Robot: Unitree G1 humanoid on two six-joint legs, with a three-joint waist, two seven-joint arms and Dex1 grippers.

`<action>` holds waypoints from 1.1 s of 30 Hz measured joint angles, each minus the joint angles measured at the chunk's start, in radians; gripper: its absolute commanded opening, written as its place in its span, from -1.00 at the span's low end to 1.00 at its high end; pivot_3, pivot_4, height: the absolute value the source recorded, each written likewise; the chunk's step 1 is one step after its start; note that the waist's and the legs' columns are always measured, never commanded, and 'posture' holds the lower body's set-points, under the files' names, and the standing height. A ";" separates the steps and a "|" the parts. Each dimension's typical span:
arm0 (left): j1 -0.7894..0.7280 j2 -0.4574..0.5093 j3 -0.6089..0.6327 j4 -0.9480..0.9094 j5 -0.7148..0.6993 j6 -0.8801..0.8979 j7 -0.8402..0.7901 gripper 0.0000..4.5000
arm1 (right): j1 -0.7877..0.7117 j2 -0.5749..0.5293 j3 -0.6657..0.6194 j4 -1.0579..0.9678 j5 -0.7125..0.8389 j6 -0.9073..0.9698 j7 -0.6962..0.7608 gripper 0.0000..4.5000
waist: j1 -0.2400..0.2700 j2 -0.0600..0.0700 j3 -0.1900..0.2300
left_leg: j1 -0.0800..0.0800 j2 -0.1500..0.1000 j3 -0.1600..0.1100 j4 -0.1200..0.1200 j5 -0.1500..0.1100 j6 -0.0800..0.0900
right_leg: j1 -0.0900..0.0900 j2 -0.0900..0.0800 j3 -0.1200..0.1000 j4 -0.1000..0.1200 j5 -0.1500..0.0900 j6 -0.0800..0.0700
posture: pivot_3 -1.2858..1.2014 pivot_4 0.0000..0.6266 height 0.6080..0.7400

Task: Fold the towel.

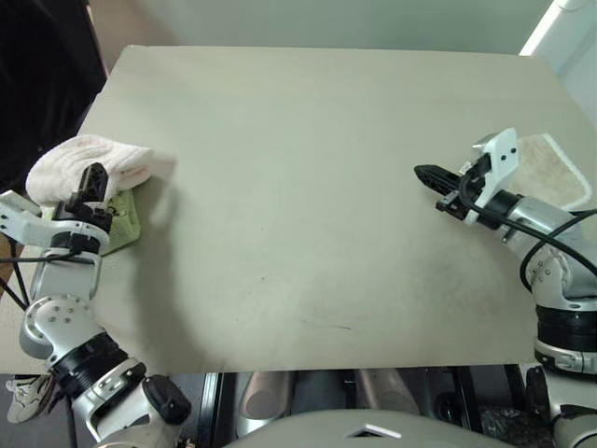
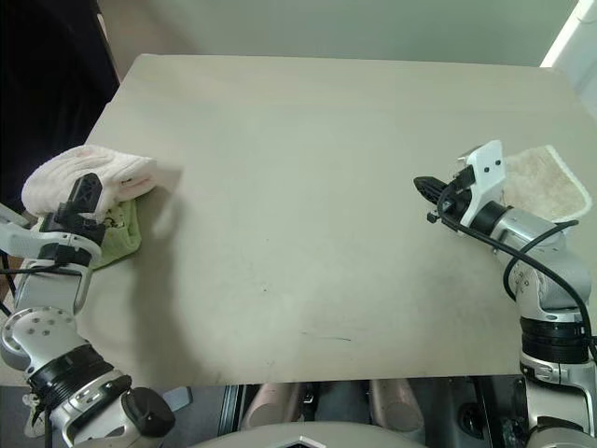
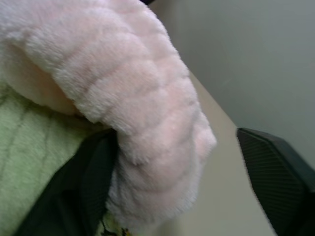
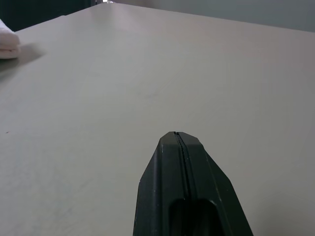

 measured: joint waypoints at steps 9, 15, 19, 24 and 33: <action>0.223 0.087 -0.270 -0.232 -0.096 0.168 -0.161 0.99 | 0.019 0.006 -0.001 -0.031 0.001 0.015 -0.004 -1.00 | 0.002 0.000 0.000 | 0.000 0.000 -0.001 0.000 0.000 0.000 | 0.000 0.000 0.001 0.000 -0.001 0.001 | 0.03 -0.52 1.00; 0.210 0.162 -0.576 -0.300 0.095 0.128 -0.279 0.99 | 0.013 0.031 0.008 -0.030 0.000 0.020 -0.023 -1.00 | -0.005 0.000 0.000 | 0.000 0.001 -0.001 -0.001 0.001 -0.001 | -0.002 0.001 0.000 0.001 0.000 0.000 | 0.03 -0.52 1.00; 0.079 0.173 -0.751 -0.234 0.289 -0.008 -0.348 0.99 | 0.008 0.066 0.018 -0.033 0.000 0.021 -0.041 -1.00 | -0.004 0.000 0.000 | -0.001 0.001 -0.002 0.000 0.001 -0.001 | -0.003 0.002 0.000 0.001 0.001 -0.001 | 0.03 -0.52 1.00; -0.009 0.178 -0.830 -0.074 0.488 -0.196 -0.402 0.99 | 0.027 0.072 0.010 -0.039 -0.003 0.038 -0.091 -1.00 | -0.008 0.000 0.000 | -0.004 0.001 -0.002 -0.001 0.000 -0.002 | -0.005 0.002 0.000 0.000 0.000 -0.001 | 0.03 -0.52 1.00; -0.037 0.193 -0.836 0.051 0.617 -0.338 -0.492 0.99 | 0.155 0.081 -0.038 -0.123 0.010 0.050 -0.146 -1.00 | -0.008 0.000 0.000 | -0.006 0.002 -0.002 -0.002 -0.005 -0.001 | -0.006 0.002 0.000 0.000 0.001 0.000 | 0.03 -0.52 1.00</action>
